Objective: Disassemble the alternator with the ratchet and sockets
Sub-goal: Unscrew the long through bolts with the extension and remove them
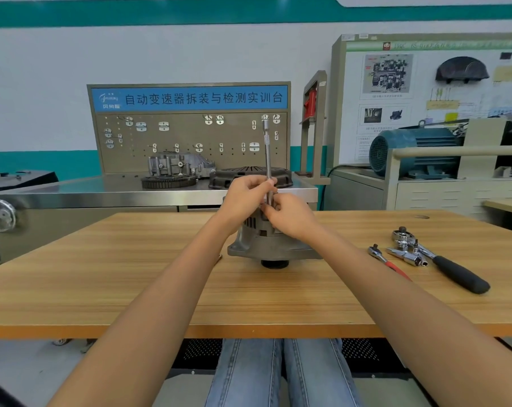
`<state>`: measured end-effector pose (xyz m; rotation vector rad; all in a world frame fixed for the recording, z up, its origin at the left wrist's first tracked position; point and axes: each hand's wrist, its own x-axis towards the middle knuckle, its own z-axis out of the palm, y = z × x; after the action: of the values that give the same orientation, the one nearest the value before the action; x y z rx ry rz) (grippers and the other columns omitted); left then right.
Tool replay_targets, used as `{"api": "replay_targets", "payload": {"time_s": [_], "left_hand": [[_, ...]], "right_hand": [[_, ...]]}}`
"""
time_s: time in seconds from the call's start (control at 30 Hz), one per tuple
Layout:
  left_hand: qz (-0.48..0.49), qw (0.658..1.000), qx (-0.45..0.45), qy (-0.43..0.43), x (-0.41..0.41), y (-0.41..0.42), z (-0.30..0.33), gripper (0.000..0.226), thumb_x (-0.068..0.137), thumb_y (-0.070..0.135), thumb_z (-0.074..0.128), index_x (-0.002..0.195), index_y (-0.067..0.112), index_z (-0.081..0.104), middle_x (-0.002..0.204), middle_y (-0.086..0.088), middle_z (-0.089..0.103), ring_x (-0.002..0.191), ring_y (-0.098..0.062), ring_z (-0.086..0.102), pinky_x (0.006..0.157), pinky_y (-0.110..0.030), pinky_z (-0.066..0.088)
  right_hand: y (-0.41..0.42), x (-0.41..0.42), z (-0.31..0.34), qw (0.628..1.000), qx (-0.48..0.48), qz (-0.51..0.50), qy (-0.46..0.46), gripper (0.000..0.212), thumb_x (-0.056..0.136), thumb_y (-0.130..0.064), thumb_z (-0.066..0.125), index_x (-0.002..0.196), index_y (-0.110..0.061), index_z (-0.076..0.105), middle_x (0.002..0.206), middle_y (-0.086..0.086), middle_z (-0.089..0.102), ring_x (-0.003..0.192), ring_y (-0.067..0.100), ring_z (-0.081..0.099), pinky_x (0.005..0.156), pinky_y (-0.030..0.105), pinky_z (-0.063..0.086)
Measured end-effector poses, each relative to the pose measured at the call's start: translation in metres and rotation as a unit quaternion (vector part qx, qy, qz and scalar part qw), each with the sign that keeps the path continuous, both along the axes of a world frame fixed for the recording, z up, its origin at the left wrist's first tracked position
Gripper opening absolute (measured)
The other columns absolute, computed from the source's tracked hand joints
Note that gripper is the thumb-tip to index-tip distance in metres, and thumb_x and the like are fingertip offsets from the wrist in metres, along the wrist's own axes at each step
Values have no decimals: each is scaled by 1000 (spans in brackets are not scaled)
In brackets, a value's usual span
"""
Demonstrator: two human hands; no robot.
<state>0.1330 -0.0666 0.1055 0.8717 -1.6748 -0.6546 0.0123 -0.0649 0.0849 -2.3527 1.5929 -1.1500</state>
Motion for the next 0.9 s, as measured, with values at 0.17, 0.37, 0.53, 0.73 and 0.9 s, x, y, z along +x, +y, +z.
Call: {"api": "replay_targets", "payload": {"time_s": [0.17,0.37,0.53,0.73,0.9], "left_hand": [[29,999,21,28,-4,-2,2,15,84,22,73,78,20,59,73,5,58,70,-7,55,68,-25,45],[53,998,17,1,-9,-1,3,16,85,30,71,88,17,63,84,4,61,74,-4,54,62,-16,42],[4,1000,13,8,-1,1,1,13,93,21,60,97,14,71,79,12,62,59,7,54,50,-6,40],[31,999,29,32,-5,-2,2,14,84,21,73,79,20,60,73,5,57,67,-4,53,62,-19,41],[55,998,22,38,-10,-2,0,18,83,25,74,78,20,57,76,4,58,75,-8,56,64,-21,45]], "right_hand": [[-1,1,-1,1000,-16,-13,-1,28,94,-29,50,68,-19,49,60,-1,50,56,14,49,55,31,43],[0,-1,-2,1000,-20,-8,1,20,96,-25,48,77,-18,51,67,3,57,68,22,61,65,38,52],[-3,1,-3,1000,-27,-10,11,30,95,-25,48,66,-26,45,58,-4,50,54,11,49,53,29,43],[-5,0,-4,999,-34,-16,13,30,94,-25,50,64,-23,45,56,-5,47,51,9,44,47,24,33],[-4,0,-3,999,-35,-17,20,28,96,-25,47,69,-21,48,60,-3,50,56,13,49,53,29,42]]}}
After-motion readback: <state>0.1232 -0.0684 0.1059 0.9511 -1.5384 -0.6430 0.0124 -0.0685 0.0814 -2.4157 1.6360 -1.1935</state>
